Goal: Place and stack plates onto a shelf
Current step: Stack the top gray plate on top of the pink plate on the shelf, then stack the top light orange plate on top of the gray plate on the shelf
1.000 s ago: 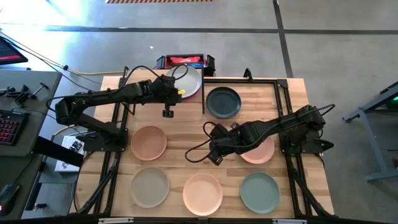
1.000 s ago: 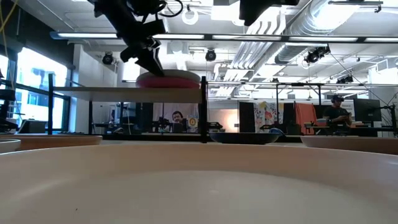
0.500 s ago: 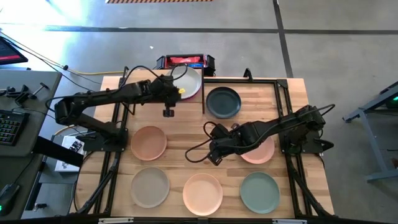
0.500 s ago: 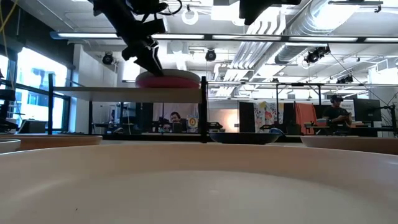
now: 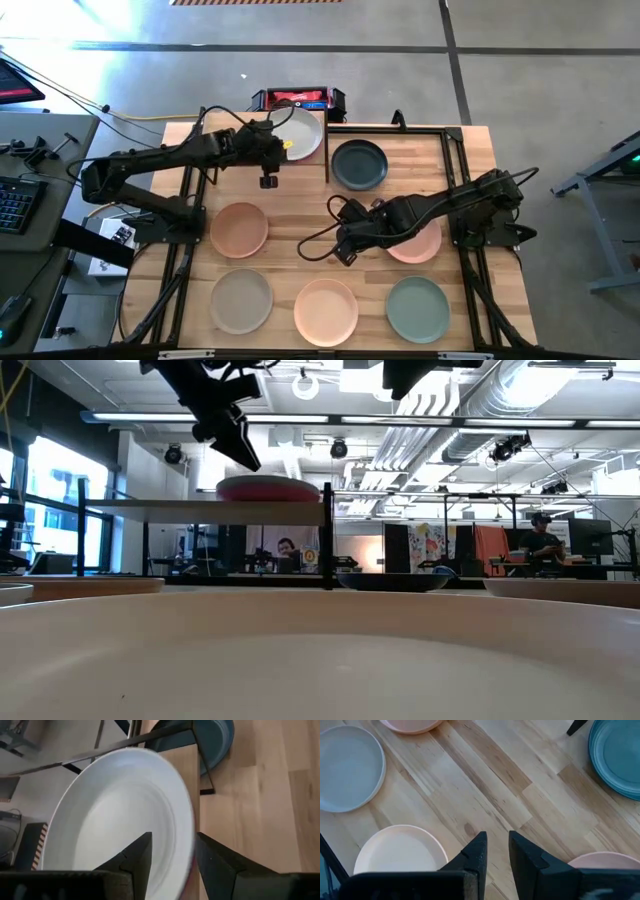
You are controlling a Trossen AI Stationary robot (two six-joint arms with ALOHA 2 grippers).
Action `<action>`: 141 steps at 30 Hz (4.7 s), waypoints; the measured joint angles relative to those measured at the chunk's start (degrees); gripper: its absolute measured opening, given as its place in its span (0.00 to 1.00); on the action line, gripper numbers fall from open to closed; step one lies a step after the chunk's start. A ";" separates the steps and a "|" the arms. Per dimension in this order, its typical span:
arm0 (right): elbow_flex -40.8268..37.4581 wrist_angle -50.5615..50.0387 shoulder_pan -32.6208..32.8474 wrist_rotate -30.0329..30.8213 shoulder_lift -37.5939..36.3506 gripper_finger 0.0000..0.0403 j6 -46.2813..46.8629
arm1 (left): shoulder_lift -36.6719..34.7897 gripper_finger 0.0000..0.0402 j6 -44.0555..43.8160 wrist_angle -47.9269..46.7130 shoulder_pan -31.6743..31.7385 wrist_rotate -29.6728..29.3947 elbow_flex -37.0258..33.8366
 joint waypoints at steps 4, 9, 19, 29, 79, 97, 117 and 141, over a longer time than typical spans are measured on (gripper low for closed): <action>0.00 0.00 0.00 0.00 0.00 0.15 0.02 | -0.07 0.34 -1.09 -1.88 -0.60 0.00 0.00; 0.00 0.01 0.00 -0.02 0.00 0.15 0.02 | -0.07 0.34 -2.59 -5.58 -1.56 -0.01 0.00; 0.00 0.00 0.55 -5.08 0.00 0.15 5.07 | -5.42 0.34 -5.93 -7.40 -3.77 -2.81 -0.04; 0.07 0.74 7.31 -8.00 1.96 0.15 7.90 | -14.65 0.34 -27.26 -11.24 -7.23 10.73 -0.04; -26.67 1.45 -0.05 -16.05 9.01 0.32 16.86 | -17.54 0.34 -41.91 -11.10 -27.24 18.80 -0.04; -31.10 3.67 -0.17 -17.96 8.94 0.16 18.00 | -17.54 0.34 -41.81 -11.10 -27.20 18.80 -0.04; -19.50 -6.69 0.46 -13.43 8.94 0.00 16.32 | -17.54 0.34 -41.89 -10.83 -27.18 17.55 -0.04; 10.74 -17.88 -4.86 14.80 8.94 0.00 -0.88 | -17.52 0.34 -41.87 -10.29 -27.18 17.53 -0.04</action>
